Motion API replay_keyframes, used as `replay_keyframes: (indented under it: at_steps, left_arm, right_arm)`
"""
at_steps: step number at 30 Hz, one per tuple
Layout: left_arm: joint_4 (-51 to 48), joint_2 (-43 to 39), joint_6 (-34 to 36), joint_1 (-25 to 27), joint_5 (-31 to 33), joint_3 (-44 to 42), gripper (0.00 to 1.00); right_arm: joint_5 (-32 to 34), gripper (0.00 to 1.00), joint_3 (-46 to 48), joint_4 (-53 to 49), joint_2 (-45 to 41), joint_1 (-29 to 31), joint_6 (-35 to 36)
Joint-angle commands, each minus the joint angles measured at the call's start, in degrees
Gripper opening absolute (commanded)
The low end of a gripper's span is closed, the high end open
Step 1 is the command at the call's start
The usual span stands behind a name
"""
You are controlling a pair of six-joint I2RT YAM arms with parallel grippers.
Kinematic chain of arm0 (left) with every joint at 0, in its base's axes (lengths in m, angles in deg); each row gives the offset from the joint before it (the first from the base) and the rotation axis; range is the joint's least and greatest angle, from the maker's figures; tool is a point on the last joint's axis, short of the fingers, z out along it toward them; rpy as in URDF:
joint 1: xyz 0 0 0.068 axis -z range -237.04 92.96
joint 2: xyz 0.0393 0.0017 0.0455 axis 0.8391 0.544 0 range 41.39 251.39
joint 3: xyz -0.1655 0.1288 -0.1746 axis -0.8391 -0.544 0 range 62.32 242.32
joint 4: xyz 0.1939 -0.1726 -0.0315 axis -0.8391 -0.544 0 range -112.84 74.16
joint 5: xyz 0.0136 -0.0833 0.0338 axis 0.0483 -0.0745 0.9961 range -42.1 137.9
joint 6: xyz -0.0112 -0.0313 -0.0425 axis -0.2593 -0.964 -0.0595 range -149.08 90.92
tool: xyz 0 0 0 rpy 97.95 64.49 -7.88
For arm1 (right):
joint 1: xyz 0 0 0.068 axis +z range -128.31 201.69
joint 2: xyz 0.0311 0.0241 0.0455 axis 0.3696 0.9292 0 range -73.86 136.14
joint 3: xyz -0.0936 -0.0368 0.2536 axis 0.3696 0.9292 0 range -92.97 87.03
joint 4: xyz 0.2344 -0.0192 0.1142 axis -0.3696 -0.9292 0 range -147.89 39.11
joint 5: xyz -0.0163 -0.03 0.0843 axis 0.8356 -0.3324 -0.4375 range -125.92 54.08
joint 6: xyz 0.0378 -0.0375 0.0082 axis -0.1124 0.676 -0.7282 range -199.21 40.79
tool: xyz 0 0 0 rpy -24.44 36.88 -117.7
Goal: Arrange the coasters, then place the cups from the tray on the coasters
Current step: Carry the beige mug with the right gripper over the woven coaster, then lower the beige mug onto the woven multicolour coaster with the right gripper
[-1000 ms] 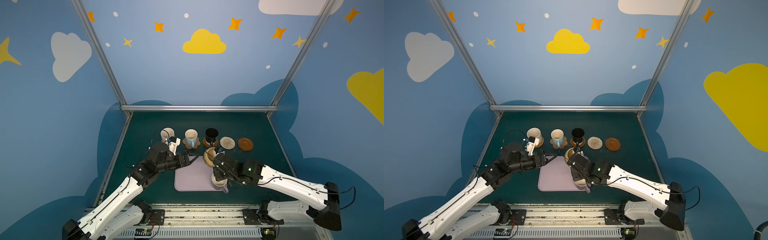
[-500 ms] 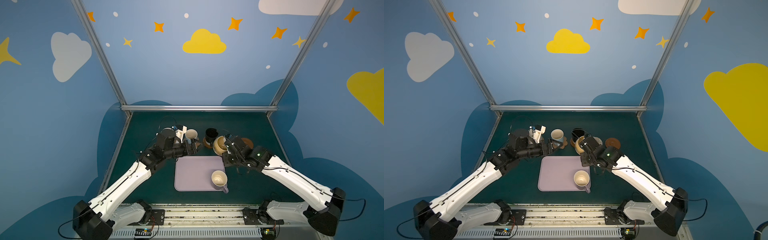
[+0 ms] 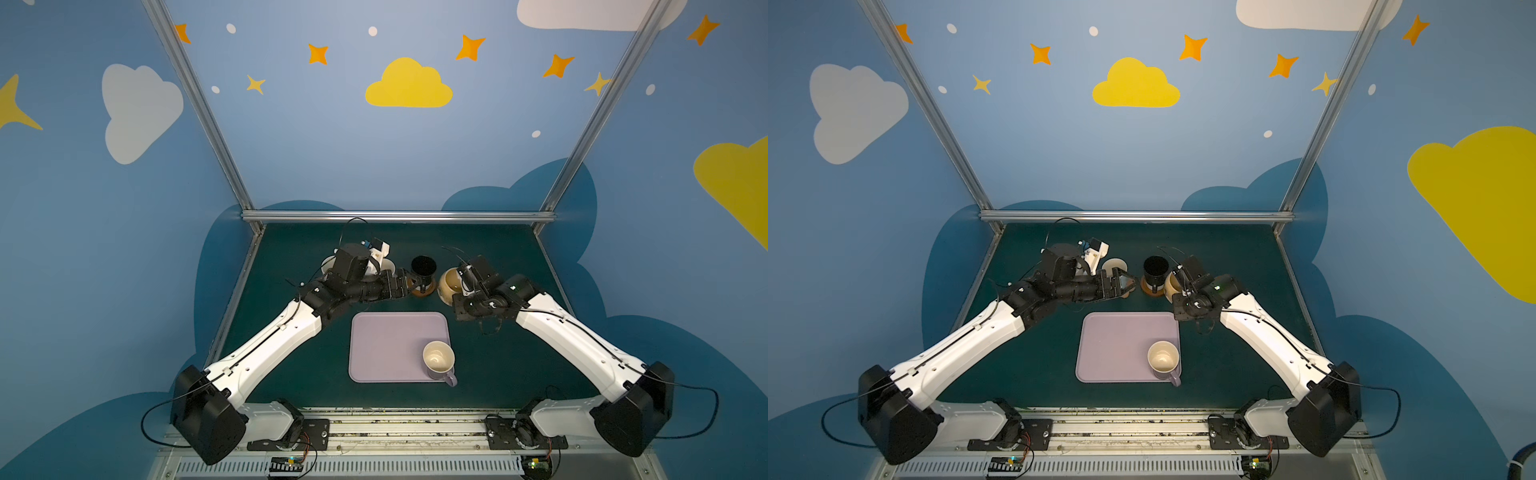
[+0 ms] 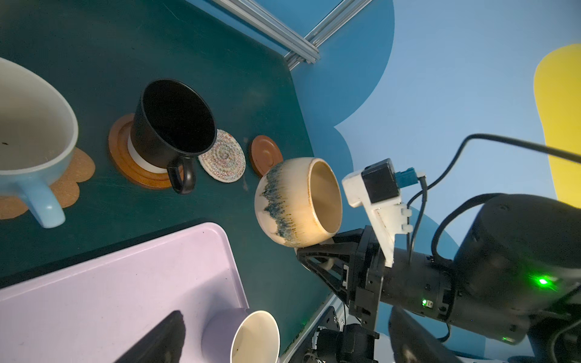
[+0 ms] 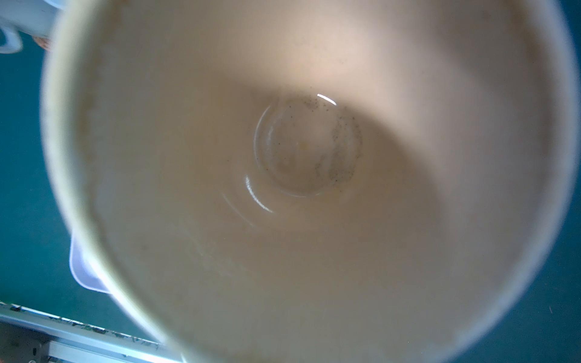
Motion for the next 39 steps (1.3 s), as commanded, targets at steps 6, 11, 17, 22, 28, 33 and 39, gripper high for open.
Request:
replay_keyframes:
  at_steps: [6, 11, 17, 22, 28, 33, 39]
  left_arm:
    - [-0.82, 6.21, 2.30, 0.42, -1.59, 5.22, 1.00]
    - [-1.43, 11.41, 3.02, 0.93, -3.09, 8.89, 1.00]
    - [-4.23, 16.35, 4.35, 1.02, -3.89, 13.65, 1.00]
    - [-4.98, 18.71, 4.61, 1.29, -4.19, 15.37, 1.00]
    - [-4.80, 20.31, 4.52, 1.33, -4.15, 15.68, 0.99]
    - [-3.23, 20.04, 3.84, 1.38, -3.32, 13.93, 0.99]
    - [-2.60, 20.21, 3.45, 1.33, -3.39, 13.07, 0.99]
  right_arm:
    - [-1.29, 0.00, -5.32, 2.80, 6.07, -5.19, 3.61]
    - [0.08, 0.00, -7.23, 3.62, 10.58, -7.08, 4.30]
    - [0.83, 0.00, -10.45, 4.37, 16.81, -9.47, 5.24]
    - [1.50, 0.00, -12.70, 5.32, 20.96, -11.04, 6.04]
    - [0.96, 0.00, -15.38, 5.69, 24.78, -12.12, 7.36]
    - [0.67, 0.00, -16.09, 6.66, 26.97, -13.23, 8.03]
    - [0.27, 0.00, -16.63, 7.35, 28.97, -13.82, 8.90]
